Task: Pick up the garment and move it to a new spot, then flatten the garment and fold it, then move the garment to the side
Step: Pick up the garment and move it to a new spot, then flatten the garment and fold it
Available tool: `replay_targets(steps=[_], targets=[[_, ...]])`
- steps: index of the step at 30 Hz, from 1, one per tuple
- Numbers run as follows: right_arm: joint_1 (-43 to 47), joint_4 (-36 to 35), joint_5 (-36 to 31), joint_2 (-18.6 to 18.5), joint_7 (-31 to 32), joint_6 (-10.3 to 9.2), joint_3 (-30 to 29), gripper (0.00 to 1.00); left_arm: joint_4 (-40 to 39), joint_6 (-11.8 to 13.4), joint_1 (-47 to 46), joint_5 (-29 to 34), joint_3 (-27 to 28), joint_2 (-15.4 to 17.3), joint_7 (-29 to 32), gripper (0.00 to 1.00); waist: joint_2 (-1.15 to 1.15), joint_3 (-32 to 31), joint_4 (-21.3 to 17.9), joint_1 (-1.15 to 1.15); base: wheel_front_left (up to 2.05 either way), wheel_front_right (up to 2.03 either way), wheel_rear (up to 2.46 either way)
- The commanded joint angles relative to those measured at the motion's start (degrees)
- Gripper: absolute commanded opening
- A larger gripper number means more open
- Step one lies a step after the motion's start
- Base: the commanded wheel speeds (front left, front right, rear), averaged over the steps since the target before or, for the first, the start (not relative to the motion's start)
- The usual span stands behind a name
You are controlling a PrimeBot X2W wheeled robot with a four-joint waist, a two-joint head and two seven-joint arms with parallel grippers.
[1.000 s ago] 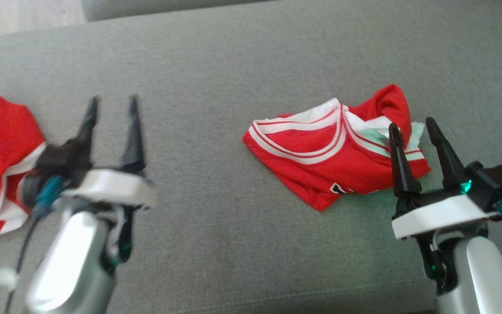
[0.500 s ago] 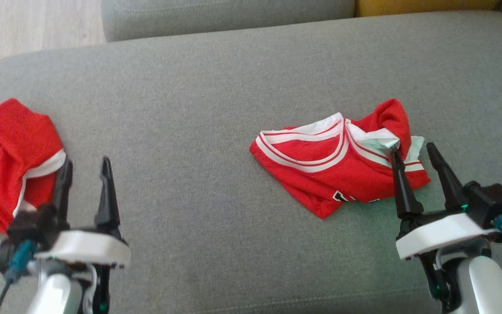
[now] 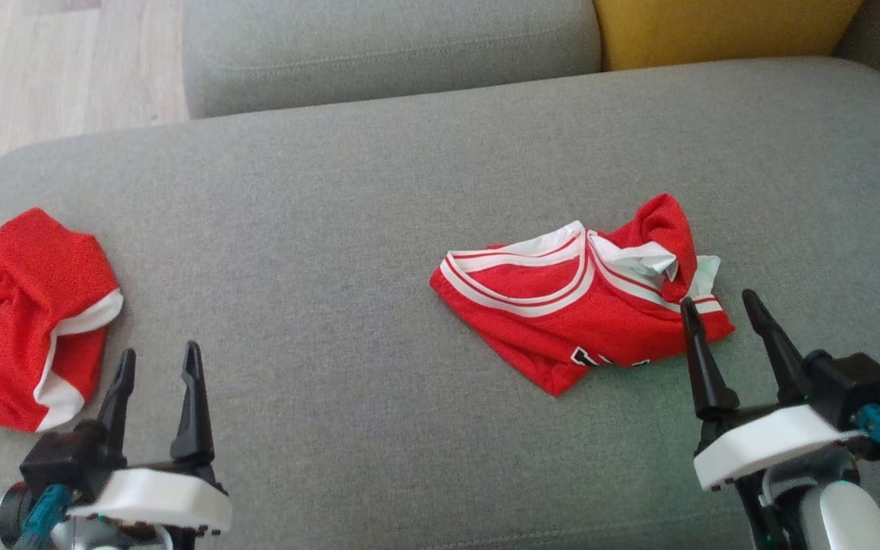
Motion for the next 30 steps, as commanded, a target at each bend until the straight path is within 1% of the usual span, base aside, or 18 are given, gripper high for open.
replay_targets(steps=[1, 16, 30], targets=[[-0.83, -2.32, -0.72, -0.42, 0.35, -0.04, 1.06, 1.00, -2.13, 0.35, -1.51, -0.46, 2.40, 1.00, -0.01, 1.00, 0.00, -0.63, 0.05, 0.00, 0.00, 0.00, 0.00], [0.06, -3.22, -1.13, -0.45, 1.41, -0.04, 1.22, 1.00, -2.67, 1.29, 0.27, -0.63, 1.66, 1.31, 1.12, 1.00, 0.00, -1.80, 0.71, 0.00, 0.00, 0.00, 0.00], [0.17, -3.39, -1.01, -0.57, 1.76, -0.04, 1.31, 1.00, -2.38, 1.30, -0.06, -0.75, 1.08, 1.56, 1.11, 1.00, 0.00, -1.58, 0.65, 0.00, 0.00, 0.00, 0.00]])
